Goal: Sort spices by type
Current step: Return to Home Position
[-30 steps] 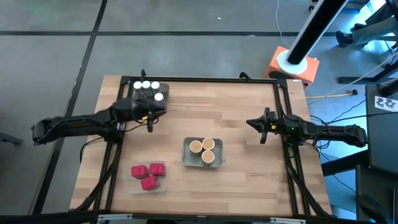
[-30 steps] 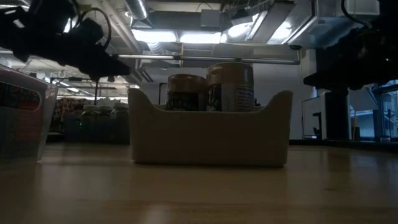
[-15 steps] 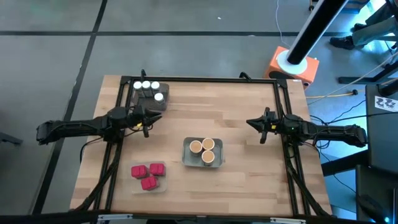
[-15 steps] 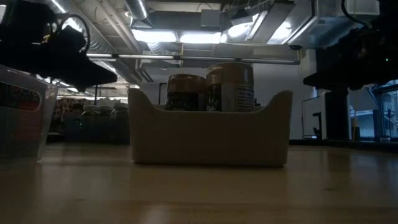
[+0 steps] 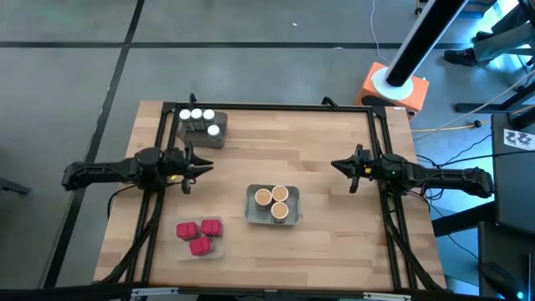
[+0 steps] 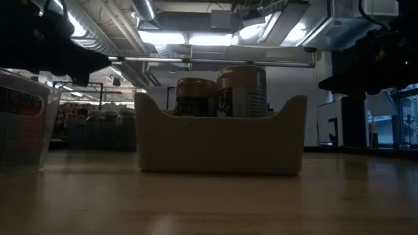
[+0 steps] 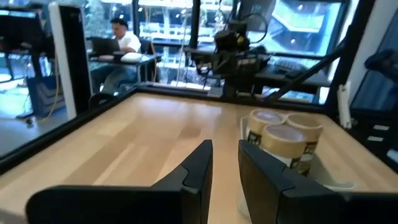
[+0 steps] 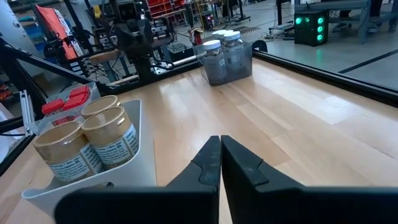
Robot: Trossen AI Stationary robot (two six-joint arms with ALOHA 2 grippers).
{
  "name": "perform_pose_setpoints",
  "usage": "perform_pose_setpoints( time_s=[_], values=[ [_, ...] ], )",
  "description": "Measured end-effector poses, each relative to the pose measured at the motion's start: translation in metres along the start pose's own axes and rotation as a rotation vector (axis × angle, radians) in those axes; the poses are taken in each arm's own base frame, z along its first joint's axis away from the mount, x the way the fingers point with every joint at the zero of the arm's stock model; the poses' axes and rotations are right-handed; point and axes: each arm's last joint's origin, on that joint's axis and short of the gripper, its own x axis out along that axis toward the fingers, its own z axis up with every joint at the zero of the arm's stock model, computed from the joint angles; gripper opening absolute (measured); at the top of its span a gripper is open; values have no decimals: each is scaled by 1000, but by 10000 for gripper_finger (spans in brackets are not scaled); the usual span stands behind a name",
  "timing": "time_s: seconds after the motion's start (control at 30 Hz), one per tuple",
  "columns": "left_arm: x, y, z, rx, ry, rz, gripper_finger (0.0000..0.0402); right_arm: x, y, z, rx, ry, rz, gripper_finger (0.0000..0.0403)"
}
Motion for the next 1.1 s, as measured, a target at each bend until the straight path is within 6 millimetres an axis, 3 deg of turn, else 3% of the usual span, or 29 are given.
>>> perform_pose_setpoints(
  time_s=[1.1],
  values=[
    [-2, -2, 2, 42, -25, -18, 68, 0, 0, 0, 0, 0, 1, 14]
  ],
)
